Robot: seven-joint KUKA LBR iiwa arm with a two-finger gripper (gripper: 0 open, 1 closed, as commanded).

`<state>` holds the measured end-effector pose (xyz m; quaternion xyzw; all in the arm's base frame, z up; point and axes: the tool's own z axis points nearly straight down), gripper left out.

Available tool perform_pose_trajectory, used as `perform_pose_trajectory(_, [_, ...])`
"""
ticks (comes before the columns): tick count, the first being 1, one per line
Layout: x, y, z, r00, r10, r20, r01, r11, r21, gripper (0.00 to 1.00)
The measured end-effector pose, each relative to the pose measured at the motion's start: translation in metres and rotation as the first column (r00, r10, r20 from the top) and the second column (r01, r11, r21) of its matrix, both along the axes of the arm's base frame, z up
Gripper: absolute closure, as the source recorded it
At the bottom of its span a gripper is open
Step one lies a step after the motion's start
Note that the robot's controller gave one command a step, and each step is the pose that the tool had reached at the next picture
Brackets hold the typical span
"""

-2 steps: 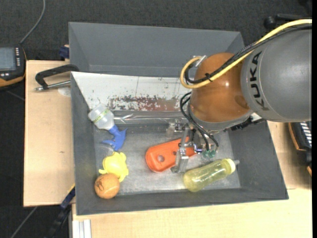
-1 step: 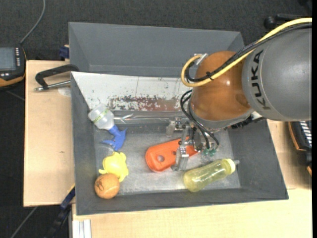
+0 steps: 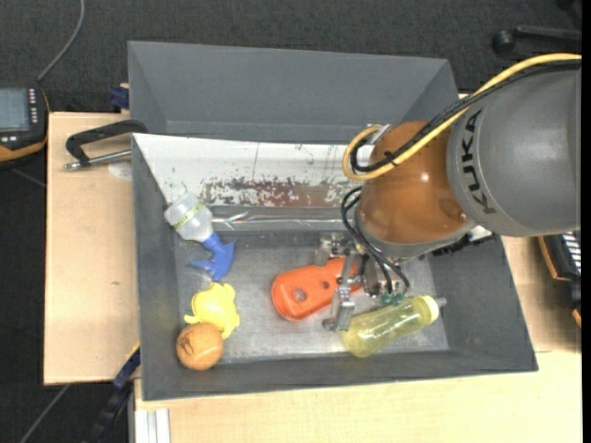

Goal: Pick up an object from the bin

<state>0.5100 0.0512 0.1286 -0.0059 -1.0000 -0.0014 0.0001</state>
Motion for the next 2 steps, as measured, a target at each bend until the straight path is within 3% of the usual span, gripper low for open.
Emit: perform_pose_trajectory(2, [-0.0074, 0.0047, -0.0334, 1.0, -0.028, 0.001, 0.028, 1.0, 0.001, 0.0])
